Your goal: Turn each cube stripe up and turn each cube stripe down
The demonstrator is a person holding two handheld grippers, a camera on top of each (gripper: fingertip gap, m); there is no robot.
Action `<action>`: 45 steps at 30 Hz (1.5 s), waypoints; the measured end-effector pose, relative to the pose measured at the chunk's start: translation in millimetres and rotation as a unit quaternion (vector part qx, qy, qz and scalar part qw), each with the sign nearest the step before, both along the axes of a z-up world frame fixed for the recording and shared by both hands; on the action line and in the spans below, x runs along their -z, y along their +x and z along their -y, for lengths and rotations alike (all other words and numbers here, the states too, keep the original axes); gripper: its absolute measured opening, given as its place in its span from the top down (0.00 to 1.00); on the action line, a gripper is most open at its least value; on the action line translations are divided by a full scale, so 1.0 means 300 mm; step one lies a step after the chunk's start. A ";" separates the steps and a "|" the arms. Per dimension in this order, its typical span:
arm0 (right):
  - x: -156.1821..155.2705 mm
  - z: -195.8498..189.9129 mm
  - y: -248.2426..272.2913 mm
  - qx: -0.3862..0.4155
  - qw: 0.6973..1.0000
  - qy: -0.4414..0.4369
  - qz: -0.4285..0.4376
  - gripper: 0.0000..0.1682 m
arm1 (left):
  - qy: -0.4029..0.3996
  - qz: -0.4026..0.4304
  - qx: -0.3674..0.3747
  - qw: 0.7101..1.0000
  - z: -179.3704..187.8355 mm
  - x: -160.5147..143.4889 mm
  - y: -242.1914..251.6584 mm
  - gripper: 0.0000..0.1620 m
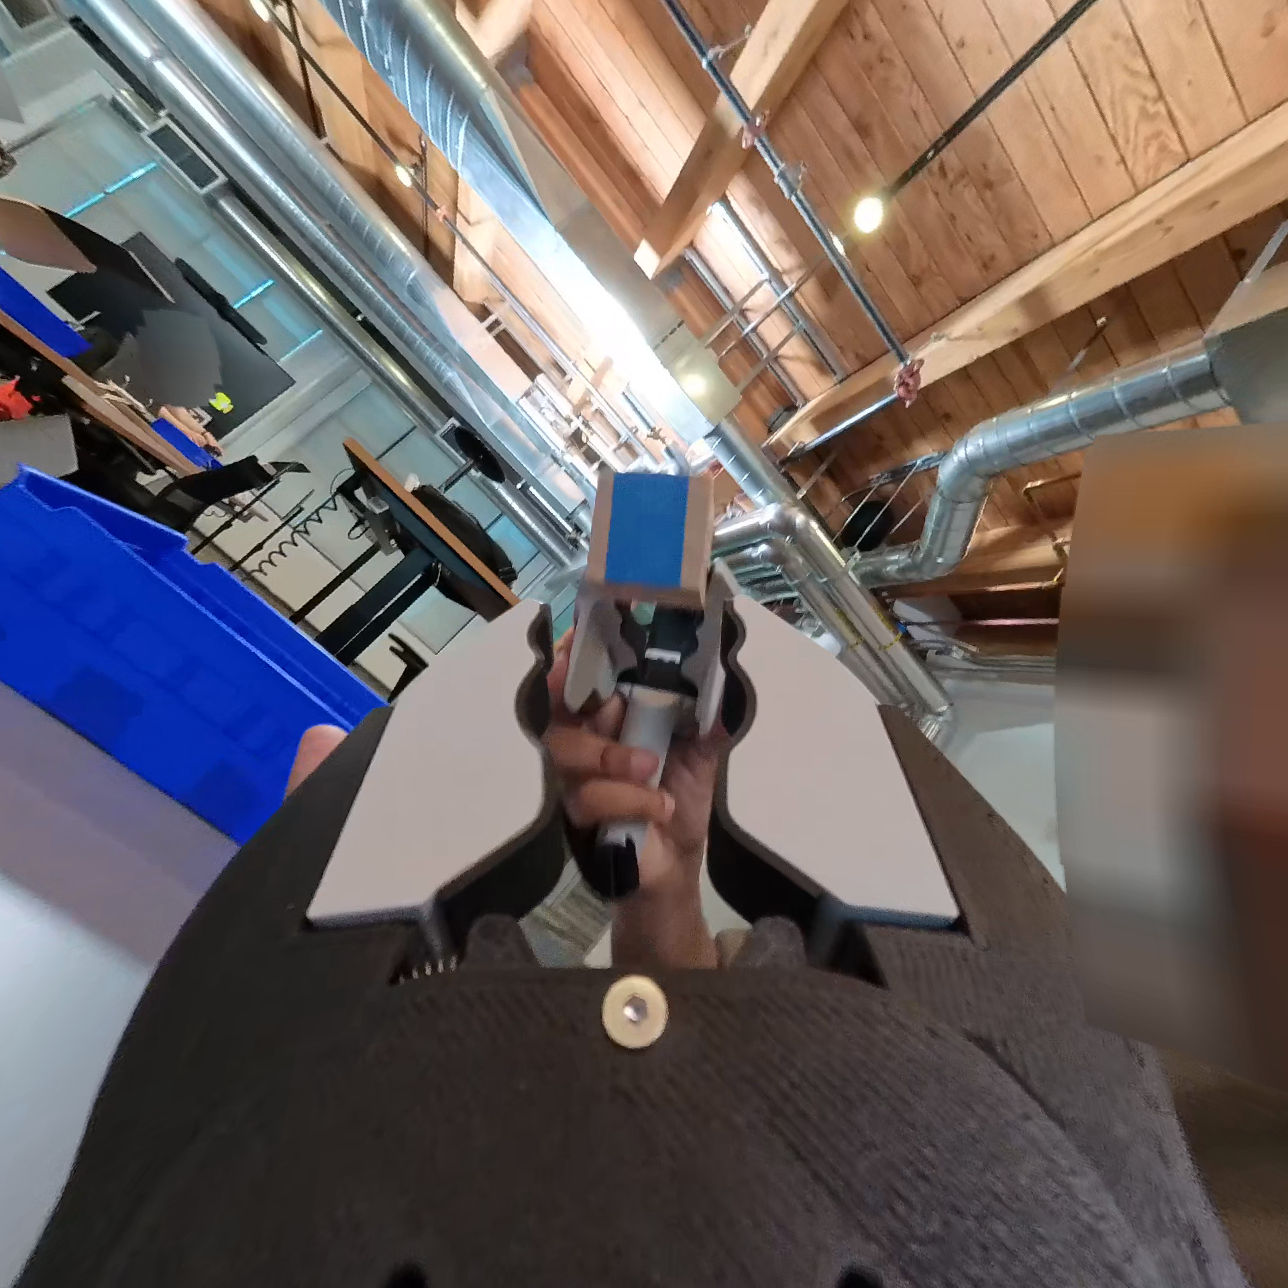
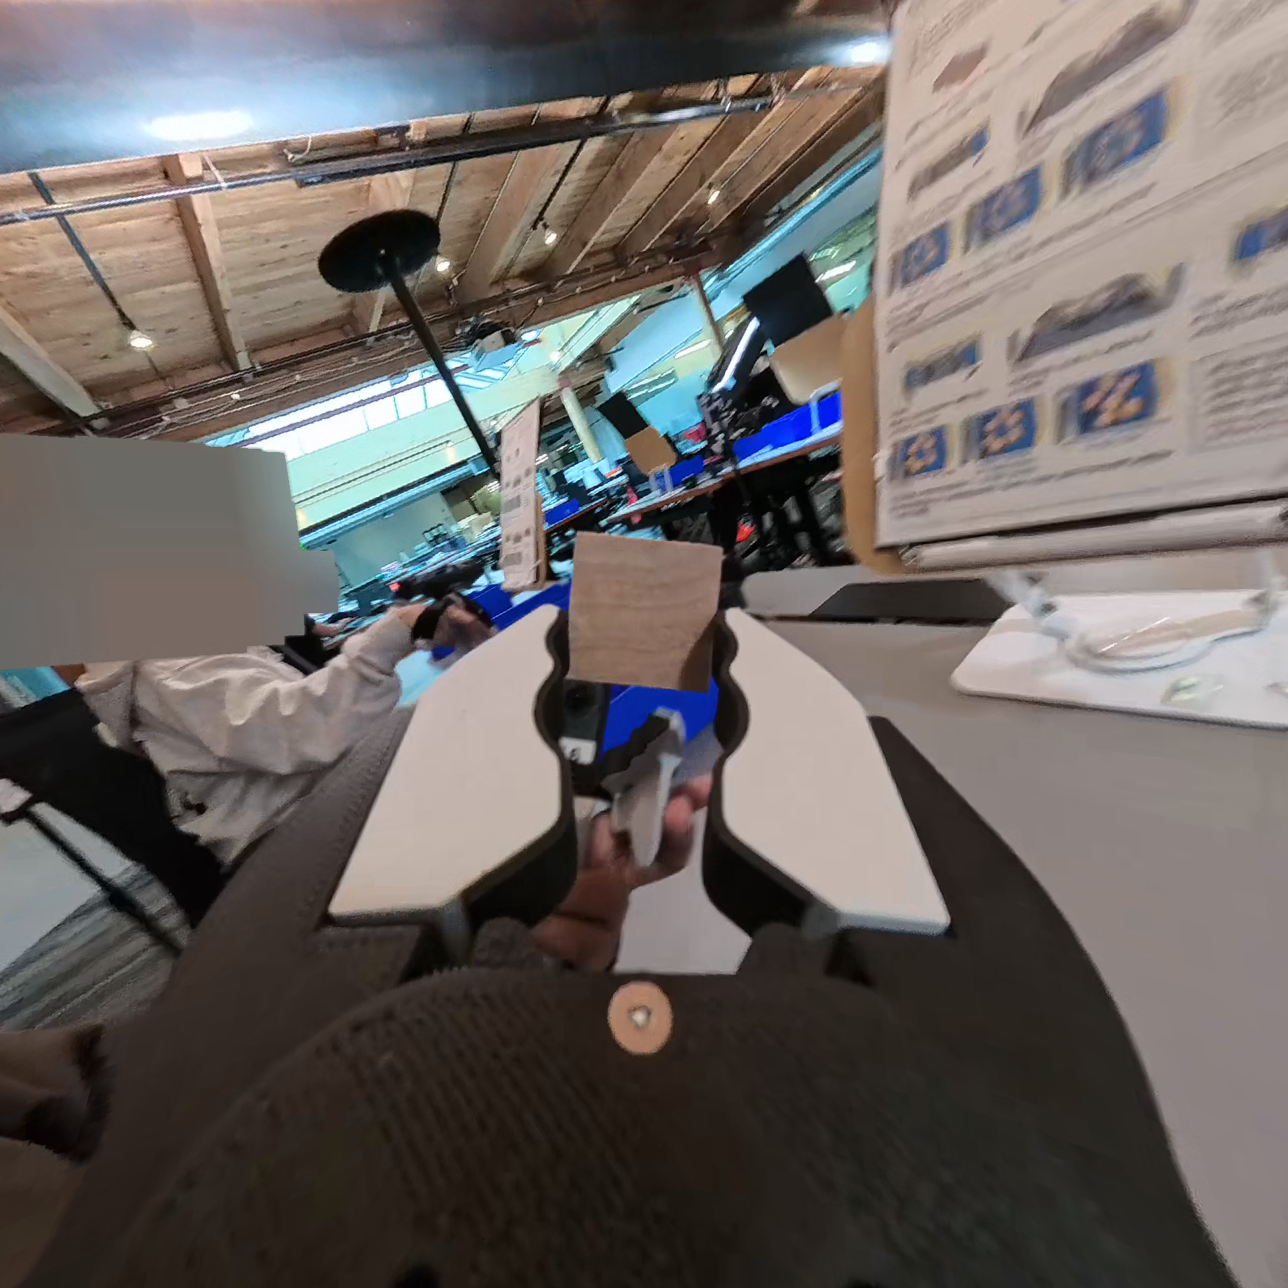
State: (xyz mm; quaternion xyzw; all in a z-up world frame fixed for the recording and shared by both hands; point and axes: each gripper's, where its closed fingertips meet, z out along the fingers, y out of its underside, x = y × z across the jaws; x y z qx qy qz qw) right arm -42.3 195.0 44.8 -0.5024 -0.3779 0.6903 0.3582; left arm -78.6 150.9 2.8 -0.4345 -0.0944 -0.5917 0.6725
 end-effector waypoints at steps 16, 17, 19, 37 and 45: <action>0.447 -1.105 0.485 0.377 0.856 0.099 0.340 0.76 | -0.104 -0.055 0.011 0.993 -0.082 0.175 -0.037 0.69; 0.492 -1.114 0.484 0.366 0.852 0.095 0.362 0.76 | -0.103 -0.049 0.009 0.993 -0.080 0.174 -0.047 0.69; 0.578 -1.133 0.488 0.356 0.832 0.103 0.414 0.76 | -0.101 -0.049 0.010 0.994 -0.068 0.173 -0.051 0.70; 0.714 -1.196 0.436 0.335 0.776 0.108 0.524 0.76 | -0.124 -0.084 -0.033 0.988 0.008 0.201 -0.045 0.72; 0.747 -1.199 0.439 0.319 0.761 0.119 0.553 0.76 | -0.121 -0.064 -0.040 0.990 0.015 0.198 -0.065 0.72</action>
